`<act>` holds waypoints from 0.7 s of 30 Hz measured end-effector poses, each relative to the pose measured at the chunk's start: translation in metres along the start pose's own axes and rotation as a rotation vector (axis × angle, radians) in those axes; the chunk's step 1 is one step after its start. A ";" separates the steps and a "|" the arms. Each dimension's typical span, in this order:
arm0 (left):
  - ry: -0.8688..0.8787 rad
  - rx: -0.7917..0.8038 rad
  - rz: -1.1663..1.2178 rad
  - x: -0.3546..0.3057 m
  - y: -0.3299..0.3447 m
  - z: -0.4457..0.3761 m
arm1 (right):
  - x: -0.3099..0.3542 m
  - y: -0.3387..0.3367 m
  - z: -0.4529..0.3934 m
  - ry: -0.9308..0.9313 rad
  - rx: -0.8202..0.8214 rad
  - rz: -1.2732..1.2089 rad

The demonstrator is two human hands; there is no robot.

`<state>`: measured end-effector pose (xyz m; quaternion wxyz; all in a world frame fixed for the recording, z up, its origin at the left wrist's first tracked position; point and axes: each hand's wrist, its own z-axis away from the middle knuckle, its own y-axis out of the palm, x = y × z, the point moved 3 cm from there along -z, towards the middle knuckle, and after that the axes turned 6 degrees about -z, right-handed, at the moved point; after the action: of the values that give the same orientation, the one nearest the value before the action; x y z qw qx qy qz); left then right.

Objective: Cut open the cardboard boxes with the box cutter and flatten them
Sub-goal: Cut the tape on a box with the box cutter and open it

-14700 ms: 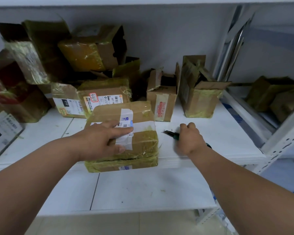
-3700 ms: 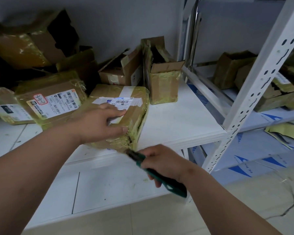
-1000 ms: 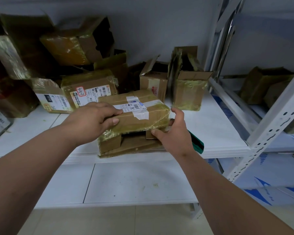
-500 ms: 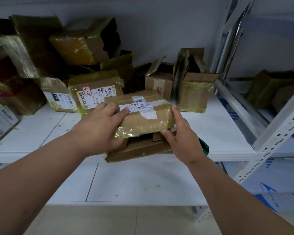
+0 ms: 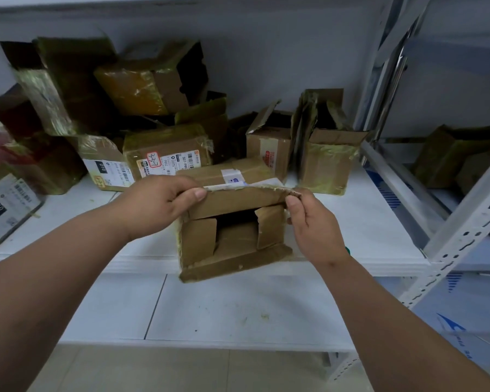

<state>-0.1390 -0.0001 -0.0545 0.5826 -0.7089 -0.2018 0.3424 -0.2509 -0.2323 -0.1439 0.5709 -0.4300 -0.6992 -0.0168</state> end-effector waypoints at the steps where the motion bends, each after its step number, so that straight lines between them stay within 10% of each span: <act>1: -0.037 -0.028 0.049 0.003 0.002 -0.001 | 0.001 -0.001 0.000 0.040 0.015 -0.024; 9: -0.243 -0.359 0.144 0.000 0.013 -0.005 | 0.009 0.028 0.007 0.241 0.028 -0.106; 21: -0.063 -0.507 -0.206 -0.009 0.036 0.017 | -0.004 0.022 0.011 0.391 -0.002 -0.483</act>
<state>-0.1610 -0.0031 -0.0889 0.4118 -0.7969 -0.3700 0.2419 -0.2460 -0.2156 -0.1614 0.6737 -0.2405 -0.6579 -0.2354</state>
